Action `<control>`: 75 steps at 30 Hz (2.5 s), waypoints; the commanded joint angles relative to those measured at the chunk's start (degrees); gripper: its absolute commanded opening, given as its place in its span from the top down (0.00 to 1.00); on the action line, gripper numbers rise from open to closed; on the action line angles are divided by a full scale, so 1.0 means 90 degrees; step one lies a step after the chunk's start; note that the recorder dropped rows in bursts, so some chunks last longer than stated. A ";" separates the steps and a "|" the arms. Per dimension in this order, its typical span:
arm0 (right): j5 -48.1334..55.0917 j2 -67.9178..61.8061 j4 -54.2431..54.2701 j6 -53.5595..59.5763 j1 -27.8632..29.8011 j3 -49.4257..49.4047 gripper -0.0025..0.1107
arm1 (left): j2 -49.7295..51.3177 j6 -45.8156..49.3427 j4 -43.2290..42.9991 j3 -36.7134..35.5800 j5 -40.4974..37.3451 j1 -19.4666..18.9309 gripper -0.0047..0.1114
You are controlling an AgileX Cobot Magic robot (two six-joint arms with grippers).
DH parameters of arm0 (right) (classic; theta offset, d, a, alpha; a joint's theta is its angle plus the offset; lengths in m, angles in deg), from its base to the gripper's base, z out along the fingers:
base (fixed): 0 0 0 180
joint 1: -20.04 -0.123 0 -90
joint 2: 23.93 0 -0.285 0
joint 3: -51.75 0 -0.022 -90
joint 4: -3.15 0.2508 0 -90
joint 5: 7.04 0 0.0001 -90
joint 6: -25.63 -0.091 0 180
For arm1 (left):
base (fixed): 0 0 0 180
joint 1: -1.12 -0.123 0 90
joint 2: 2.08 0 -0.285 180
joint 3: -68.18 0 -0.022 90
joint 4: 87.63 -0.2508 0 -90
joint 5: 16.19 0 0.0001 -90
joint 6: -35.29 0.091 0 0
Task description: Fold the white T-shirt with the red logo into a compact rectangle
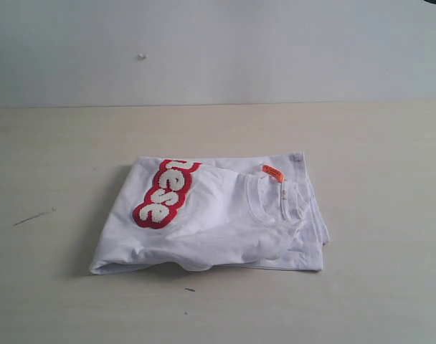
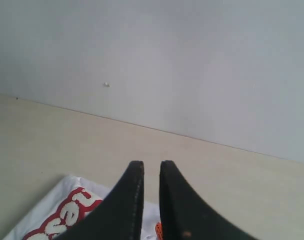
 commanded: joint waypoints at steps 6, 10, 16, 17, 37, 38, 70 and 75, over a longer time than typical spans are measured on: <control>-0.0077 0.0005 0.0049 0.0004 0.0026 -0.0035 0.85 | -0.0020 -0.0005 -0.0012 -0.0040 -0.0054 -0.0020 0.96; -0.0077 0.0005 0.0049 0.0016 0.0026 -0.0035 0.85 | -0.0020 -0.0005 -0.0012 -0.0040 -0.0054 -0.0020 0.96; -0.0077 0.0005 0.0049 0.0016 0.0026 -0.0035 0.85 | -0.0020 -0.0005 -0.0012 -0.0040 -0.0054 -0.0020 0.96; -0.0077 0.0005 0.0049 0.0016 0.0026 -0.0035 0.85 | -0.0020 -0.0005 -0.0012 -0.0040 -0.0054 -0.0020 0.96; -0.0077 0.0005 0.0049 0.0004 0.0026 -0.0035 0.85 | -0.0020 -0.4758 -0.4425 -0.0761 0.1268 -0.1557 0.96; -0.0077 0.0005 0.0049 0.0004 0.0026 -0.0035 0.85 | -0.0020 -0.4769 -0.4478 -0.0885 0.1413 -0.1700 0.96; -0.0077 0.0005 0.0049 0.0004 0.0026 -0.0035 0.85 | -0.0020 -0.3165 -0.3790 -0.3096 -0.1202 -0.2316 0.96; -0.0077 0.0005 0.0049 0.0004 0.0026 -0.0035 0.85 | -0.0020 -0.3165 -0.3776 -0.3096 -0.1650 -0.2316 0.96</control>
